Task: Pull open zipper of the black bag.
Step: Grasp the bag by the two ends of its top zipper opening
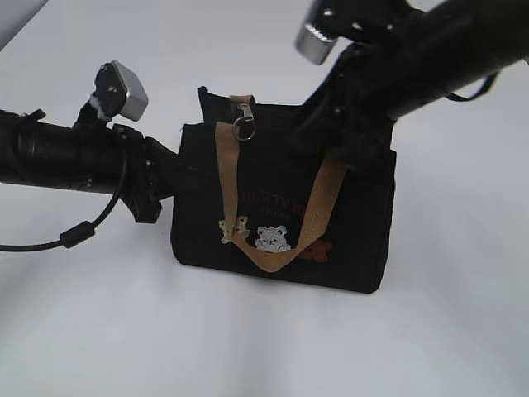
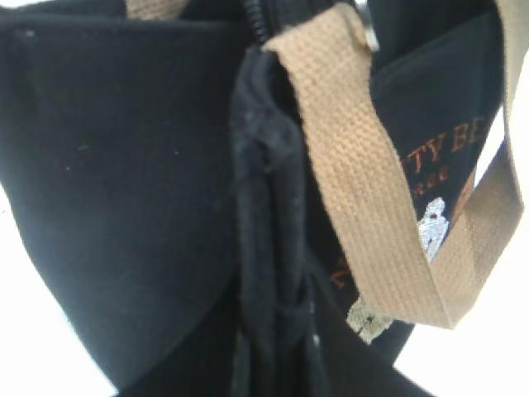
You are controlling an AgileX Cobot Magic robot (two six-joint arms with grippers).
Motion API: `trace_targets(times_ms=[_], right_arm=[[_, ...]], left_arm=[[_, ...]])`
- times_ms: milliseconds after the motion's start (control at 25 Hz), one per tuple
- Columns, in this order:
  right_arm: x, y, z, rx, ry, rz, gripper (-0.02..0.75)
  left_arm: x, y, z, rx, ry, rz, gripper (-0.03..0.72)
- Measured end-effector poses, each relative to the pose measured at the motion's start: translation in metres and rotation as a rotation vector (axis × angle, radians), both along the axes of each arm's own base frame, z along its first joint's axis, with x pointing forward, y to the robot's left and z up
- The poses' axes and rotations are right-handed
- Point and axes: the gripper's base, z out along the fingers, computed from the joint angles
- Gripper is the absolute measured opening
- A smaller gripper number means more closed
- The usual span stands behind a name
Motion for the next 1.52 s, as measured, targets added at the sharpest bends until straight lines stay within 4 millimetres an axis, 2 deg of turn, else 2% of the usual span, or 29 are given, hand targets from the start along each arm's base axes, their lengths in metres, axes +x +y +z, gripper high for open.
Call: trace_targets(times_ms=[240, 400, 600, 920, 1280, 1520], right_arm=[[0.015, 0.037, 0.002, -0.148, -0.168, 0.209, 0.255], [0.015, 0.052, 0.013, -0.170, -0.318, 0.278, 0.255], [0.013, 0.066, 0.006, -0.217, -0.401, 0.373, 0.255], [0.018, 0.069, -0.011, -0.255, -0.384, 0.403, 0.255], [0.019, 0.068, -0.013, -0.276, -0.386, 0.407, 0.251], [0.021, 0.068, -0.019, -0.305, -0.377, 0.416, 0.129]], left_arm=[[0.000, 0.000, 0.000, 0.000, 0.000, 0.000, 0.058], [0.000, 0.000, 0.000, 0.000, 0.000, 0.000, 0.058], [0.000, 0.000, 0.000, 0.000, 0.000, 0.000, 0.058], [0.000, 0.000, 0.000, 0.000, 0.000, 0.000, 0.058], [0.000, 0.000, 0.000, 0.000, 0.000, 0.000, 0.058], [0.000, 0.000, 0.000, 0.000, 0.001, 0.000, 0.058]])
